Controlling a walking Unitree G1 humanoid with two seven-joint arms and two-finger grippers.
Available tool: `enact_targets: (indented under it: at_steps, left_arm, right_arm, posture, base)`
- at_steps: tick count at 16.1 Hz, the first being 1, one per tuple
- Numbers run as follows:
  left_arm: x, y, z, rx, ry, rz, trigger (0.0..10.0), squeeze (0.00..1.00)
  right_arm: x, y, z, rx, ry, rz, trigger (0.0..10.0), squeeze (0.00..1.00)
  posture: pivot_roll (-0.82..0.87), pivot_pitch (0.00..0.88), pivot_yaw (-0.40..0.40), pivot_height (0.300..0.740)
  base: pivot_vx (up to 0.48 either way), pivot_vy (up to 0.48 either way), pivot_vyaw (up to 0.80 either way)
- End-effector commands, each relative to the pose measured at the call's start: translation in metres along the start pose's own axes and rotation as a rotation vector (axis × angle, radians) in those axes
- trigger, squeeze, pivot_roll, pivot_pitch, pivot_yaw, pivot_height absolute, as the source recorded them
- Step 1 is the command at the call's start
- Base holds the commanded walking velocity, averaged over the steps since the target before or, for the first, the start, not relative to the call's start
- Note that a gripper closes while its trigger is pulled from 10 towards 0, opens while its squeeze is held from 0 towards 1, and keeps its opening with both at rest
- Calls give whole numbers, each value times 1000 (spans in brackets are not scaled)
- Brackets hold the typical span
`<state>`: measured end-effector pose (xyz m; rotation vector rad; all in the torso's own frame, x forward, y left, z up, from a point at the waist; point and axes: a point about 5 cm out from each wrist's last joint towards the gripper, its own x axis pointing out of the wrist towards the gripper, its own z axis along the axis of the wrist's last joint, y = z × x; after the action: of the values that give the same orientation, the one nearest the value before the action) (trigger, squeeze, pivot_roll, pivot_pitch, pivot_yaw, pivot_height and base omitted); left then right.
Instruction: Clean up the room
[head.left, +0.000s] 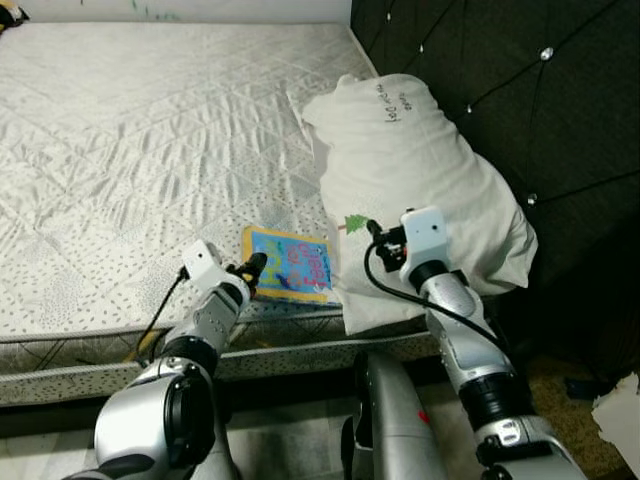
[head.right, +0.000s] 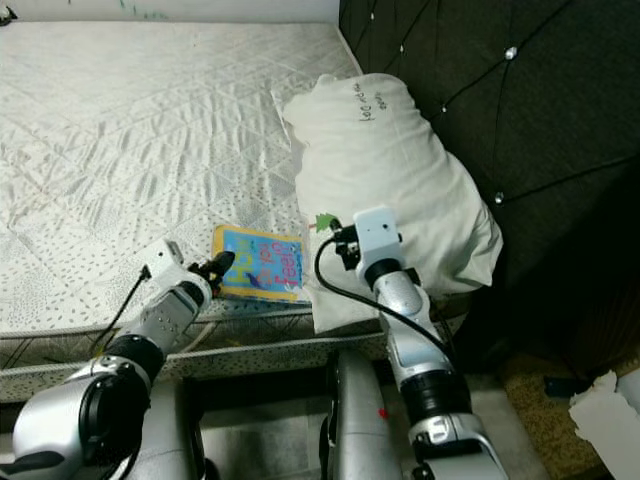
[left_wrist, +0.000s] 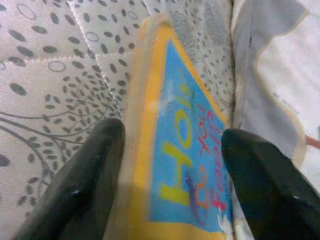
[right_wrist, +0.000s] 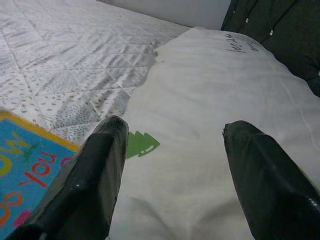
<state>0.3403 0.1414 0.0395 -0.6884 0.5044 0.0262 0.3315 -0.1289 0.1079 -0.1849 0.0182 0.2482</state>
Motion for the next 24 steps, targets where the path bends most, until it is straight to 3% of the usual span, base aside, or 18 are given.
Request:
enact_targets:
  at_steps: [1, 6, 9, 10, 12, 14, 15, 18, 19, 20, 21, 24]
  left_arm:
    - [1, -4, 5, 45, 11, 4, 10000, 1000]
    - [-1, 6, 16, 134, -8, 46, 10000, 1000]
    - [2, -9, 11, 187, 26, -47, 10000, 1000]
    - [2, -16, 7, 227, 56, -88, 10000, 1000]
    - [4, -32, -5, 385, 122, -179, 10000, 1000]
    - [4, -37, -10, 452, 137, -206, 10000, 1000]
    - [3, -38, -17, 540, 162, -219, 10000, 1000]
    - [2, -44, -24, 603, 201, -259, 10000, 1000]
    - [1, -46, -29, 621, 232, -289, 10000, 718]
    - [-1, -47, -35, 648, 268, -316, 10000, 188]
    - [-1, -46, -39, 676, 286, -321, 10000, 0]
    - [0, -48, -34, 740, 236, -303, 10000, 0]
  right_arm:
    - [4, 1, 4, -7, -14, 7, 10000, 0]
    - [13, 5, 6, 7, -26, 6, 10000, 0]
    - [18, 10, 8, 15, -35, 12, 10000, 0]
    - [20, 11, 9, 16, -37, 14, 10000, 0]
    - [23, 13, 11, 26, -50, 10, 10000, 0]
    - [23, 13, 11, 32, -52, 0, 10000, 0]
    - [23, 12, 11, 38, -52, -8, 10000, 0]
    - [24, 12, 10, 43, -52, -12, 10000, 0]
    - [25, 12, 10, 44, -53, -11, 10000, 0]
    - [25, 12, 10, 43, -53, -10, 10000, 0]
    - [26, 12, 10, 41, -53, -9, 10000, 0]
    - [27, 12, 12, 38, -58, -11, 10000, 0]
  posture:
    - [-64, 0, -22, 540]
    - [-31, 0, -12, 540]
    - [-11, 0, -9, 540]
    - [-10, 0, -6, 540]
    - [-13, 0, 3, 540]
    - [-16, 0, 12, 540]
    - [-18, 0, 17, 540]
    - [-18, 0, 17, 540]
    - [-18, 0, 17, 540]
    - [-16, 0, 13, 540]
    - [-13, 0, 11, 540]
    - [-14, 0, 12, 540]
  base:
    - [0, 0, 0]
    - [0, 0, 0]
    - [0, 0, 0]
    - [0, 0, 0]
    - [0, 0, 0]
    - [0, 0, 0]
    - [0, 0, 0]
    - [0, 0, 0]
    - [0, 0, 0]
    - [0, 0, 0]
    - [0, 0, 0]
    - [0, 0, 0]
